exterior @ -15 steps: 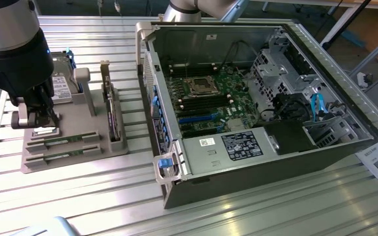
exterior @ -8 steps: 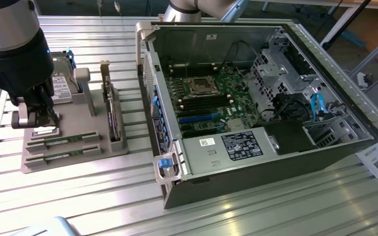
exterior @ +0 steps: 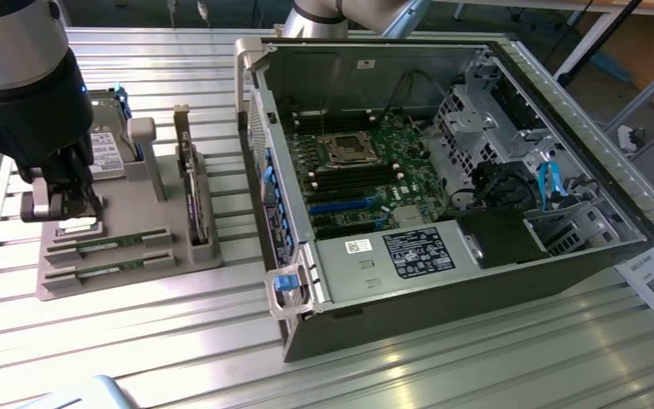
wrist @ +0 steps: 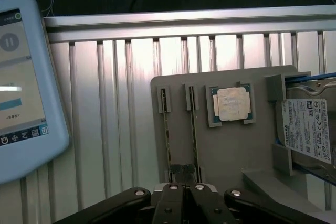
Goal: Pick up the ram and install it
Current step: 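Pick up the ram and move it above insertion slot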
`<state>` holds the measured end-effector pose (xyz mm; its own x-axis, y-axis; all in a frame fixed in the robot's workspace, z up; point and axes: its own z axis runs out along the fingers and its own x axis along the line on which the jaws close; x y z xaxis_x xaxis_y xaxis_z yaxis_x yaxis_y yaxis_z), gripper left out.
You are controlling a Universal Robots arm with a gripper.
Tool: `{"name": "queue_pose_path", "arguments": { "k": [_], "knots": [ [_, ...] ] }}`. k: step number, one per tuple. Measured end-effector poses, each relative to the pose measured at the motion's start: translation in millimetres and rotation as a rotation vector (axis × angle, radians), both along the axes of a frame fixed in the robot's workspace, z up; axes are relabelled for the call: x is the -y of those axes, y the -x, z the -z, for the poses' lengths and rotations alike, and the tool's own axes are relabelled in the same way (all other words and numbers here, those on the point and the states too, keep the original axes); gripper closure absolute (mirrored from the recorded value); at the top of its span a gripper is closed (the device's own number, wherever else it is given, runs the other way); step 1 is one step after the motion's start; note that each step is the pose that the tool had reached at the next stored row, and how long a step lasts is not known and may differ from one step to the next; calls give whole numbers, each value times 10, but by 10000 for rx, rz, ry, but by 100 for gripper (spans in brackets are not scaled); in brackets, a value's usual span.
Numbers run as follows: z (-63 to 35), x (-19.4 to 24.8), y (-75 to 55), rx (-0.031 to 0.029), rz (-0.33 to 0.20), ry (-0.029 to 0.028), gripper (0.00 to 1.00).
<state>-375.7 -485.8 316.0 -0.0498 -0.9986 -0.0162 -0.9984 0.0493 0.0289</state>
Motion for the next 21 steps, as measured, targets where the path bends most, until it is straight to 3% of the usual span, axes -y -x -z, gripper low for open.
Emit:
{"name": "queue_pose_path", "arguments": {
  "k": [10,21],
  "knots": [
    [171,13,0,36,0,0,90],
    [439,39,0,63,0,0,90]
  ]
}}
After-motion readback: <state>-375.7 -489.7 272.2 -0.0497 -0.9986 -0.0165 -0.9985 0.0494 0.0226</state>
